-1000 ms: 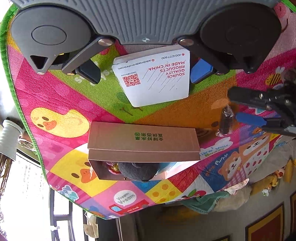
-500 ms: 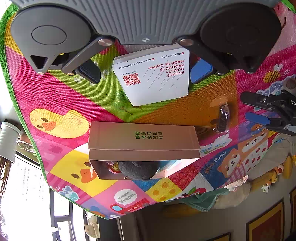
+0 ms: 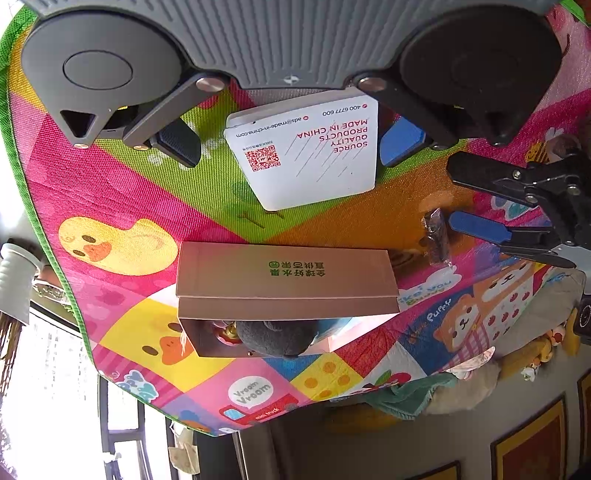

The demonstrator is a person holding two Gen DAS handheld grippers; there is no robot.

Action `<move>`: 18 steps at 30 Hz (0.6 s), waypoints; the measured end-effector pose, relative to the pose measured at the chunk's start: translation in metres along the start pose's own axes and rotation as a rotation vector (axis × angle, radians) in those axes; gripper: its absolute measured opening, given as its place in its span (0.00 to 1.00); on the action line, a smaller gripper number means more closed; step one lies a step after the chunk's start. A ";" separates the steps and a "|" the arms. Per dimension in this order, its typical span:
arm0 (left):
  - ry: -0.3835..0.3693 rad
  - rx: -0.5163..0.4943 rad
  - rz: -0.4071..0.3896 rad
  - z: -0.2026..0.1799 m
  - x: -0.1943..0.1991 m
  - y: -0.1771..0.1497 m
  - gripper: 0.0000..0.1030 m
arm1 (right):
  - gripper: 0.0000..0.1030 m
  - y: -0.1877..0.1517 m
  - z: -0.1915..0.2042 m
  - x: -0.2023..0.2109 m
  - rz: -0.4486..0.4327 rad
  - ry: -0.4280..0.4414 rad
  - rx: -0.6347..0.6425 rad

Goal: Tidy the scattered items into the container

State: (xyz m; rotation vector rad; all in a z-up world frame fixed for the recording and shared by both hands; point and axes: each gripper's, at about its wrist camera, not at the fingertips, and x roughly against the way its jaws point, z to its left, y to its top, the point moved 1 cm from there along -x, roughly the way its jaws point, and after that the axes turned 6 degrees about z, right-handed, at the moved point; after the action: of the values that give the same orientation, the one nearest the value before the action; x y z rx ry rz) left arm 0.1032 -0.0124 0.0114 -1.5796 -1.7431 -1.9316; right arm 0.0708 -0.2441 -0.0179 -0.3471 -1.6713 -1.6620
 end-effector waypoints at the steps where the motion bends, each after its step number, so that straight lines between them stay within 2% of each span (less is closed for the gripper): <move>1: 0.020 -0.017 -0.013 -0.002 0.005 0.000 1.00 | 1.00 0.000 0.000 0.000 -0.001 0.001 -0.001; 6: 0.165 -0.149 -0.101 -0.011 0.028 -0.004 1.00 | 1.00 0.000 -0.001 0.000 -0.003 0.004 -0.006; 9: 0.229 -0.167 -0.094 -0.001 0.032 -0.003 1.00 | 1.00 0.000 -0.001 0.001 -0.002 0.002 -0.004; 14: 0.275 -0.091 -0.085 0.031 0.029 0.001 1.00 | 1.00 0.000 -0.001 0.000 -0.003 0.004 -0.006; 18: 0.198 0.038 -0.076 0.061 0.015 0.015 1.00 | 1.00 0.000 0.000 -0.001 0.002 -0.001 0.000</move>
State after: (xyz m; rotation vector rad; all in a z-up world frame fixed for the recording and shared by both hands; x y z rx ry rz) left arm 0.1428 0.0381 0.0201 -1.2779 -1.7700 -1.9983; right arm 0.0714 -0.2434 -0.0179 -0.3489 -1.6710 -1.6610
